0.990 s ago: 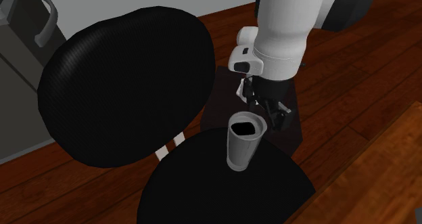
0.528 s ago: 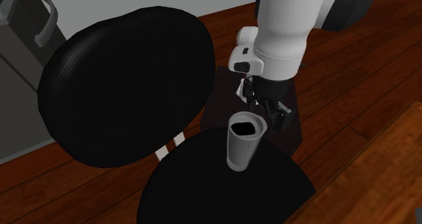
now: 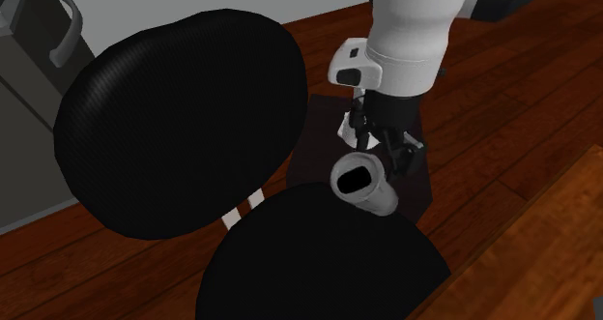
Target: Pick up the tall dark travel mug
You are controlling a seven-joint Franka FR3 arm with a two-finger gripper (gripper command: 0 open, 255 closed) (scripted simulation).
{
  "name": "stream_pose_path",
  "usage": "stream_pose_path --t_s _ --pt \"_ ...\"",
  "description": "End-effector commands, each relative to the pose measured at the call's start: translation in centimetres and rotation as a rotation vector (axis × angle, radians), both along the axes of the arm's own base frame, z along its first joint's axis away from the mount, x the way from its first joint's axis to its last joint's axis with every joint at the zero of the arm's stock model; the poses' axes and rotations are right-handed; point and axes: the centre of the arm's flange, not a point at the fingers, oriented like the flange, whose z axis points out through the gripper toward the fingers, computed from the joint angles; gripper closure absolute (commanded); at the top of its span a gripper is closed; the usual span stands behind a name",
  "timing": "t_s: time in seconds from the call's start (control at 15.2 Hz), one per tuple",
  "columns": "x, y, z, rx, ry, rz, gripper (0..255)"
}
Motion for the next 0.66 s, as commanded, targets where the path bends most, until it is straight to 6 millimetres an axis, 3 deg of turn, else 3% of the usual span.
stream_pose_path --t_s 0.0,0.46,0.59 --pt "0.0 0.0 1.3 0.000 -0.001 0.000 255" --pt "0.0 0.0 5.0 0.000 -0.001 0.000 255" --pt "0.0 0.0 5.0 0.000 -0.001 0.000 255"
